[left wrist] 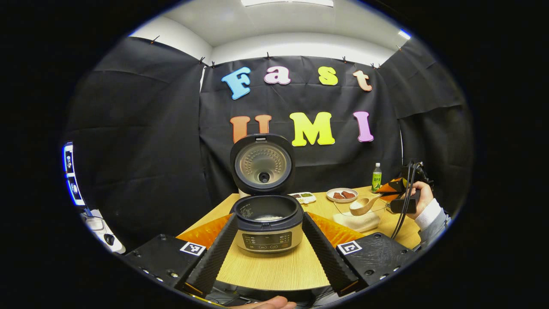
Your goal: Close the left gripper, press the button to open the rice cooker; take a wooden spoon from the chopstick holder with the right hand, scoop a spoonful of rice and pour it into the rice cooker, then put the wooden spoon back into the chopstick holder.
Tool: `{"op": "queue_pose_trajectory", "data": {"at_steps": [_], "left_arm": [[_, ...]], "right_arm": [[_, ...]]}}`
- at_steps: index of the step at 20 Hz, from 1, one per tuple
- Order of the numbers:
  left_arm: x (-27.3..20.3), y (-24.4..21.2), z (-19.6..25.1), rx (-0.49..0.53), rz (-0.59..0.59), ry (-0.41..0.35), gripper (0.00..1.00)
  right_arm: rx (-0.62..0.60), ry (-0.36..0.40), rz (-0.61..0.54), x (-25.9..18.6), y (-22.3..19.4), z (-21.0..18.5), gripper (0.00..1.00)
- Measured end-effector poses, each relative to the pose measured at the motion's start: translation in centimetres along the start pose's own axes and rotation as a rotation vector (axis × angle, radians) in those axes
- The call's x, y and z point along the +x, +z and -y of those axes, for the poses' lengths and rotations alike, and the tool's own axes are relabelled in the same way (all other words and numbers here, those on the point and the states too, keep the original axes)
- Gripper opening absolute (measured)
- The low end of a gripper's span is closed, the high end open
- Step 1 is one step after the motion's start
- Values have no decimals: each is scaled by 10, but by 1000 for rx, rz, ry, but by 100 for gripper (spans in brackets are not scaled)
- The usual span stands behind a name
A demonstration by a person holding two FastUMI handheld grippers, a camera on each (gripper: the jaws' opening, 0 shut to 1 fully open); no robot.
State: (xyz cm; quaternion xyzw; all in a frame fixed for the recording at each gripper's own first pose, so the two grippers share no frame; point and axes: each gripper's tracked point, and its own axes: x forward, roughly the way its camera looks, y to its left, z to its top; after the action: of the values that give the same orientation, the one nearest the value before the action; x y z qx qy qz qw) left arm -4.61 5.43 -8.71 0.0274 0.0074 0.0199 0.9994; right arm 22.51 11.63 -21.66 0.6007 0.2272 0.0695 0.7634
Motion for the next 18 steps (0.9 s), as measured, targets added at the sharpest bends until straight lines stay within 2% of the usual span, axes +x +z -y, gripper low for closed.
{"op": "queue_pose_trajectory", "data": {"at_steps": [4,10,15,16,17,18], "left_arm": [[-5,-1,-8,-6,-5,5,96],[-23,4,-28,-13,18,24,96],[-35,9,-48,-9,29,47,96],[-38,11,-49,-8,35,44,100],[-41,13,-50,-7,41,43,96],[-44,13,-53,-4,45,43,96]], "right_arm": [[116,52,-24,-10,-7,-17,13],[165,123,-80,-24,-38,-57,12],[144,158,-127,-23,-75,-94,12],[133,166,-130,-21,-84,-101,13],[119,174,-133,-20,-92,-110,12],[99,177,-140,-17,-101,-117,12]]}}
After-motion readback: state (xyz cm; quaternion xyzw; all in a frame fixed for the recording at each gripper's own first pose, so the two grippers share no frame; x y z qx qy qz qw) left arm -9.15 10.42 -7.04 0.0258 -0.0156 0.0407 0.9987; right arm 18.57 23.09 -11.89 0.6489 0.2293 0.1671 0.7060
